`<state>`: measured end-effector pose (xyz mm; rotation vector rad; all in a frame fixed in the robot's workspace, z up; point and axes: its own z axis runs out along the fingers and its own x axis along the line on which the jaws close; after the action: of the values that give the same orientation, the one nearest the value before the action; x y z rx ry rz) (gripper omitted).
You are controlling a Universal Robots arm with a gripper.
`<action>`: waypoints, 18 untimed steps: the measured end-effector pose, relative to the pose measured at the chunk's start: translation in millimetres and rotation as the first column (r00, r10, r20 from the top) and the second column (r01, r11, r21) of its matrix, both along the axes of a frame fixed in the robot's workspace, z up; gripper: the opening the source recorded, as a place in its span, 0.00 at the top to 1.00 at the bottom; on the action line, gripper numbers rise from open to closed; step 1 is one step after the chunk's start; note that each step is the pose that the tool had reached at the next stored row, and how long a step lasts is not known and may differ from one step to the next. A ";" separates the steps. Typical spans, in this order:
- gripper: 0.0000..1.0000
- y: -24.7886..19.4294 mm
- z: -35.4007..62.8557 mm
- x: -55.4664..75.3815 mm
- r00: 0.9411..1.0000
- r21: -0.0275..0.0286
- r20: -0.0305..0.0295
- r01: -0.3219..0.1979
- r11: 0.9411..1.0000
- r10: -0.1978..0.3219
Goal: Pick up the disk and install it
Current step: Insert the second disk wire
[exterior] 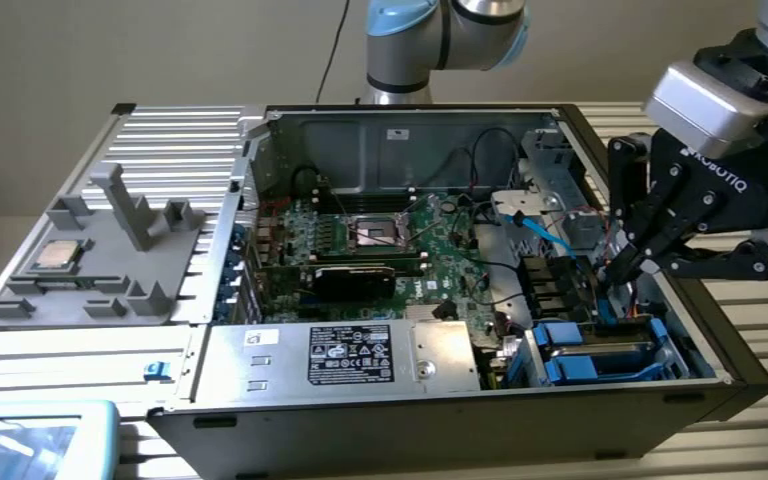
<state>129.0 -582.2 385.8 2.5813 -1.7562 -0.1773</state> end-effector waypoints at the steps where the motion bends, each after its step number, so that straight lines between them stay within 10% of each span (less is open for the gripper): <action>1: 0.89 0.0 0.0 0.0 1.000 0.004 0.000 -0.017 1.000 0.017; 6: 0.89 0.0 -0.4 0.0 0.994 0.006 0.009 -0.107 0.994 0.107; 10: 0.89 0.0 -1.1 0.0 0.985 0.003 0.034 -0.168 0.986 0.167; 18: 0.89 0.0 -2.3 0.0 0.951 -0.002 0.056 -0.306 0.952 0.305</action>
<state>129.0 -582.2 383.5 2.8433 -1.3433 -0.1061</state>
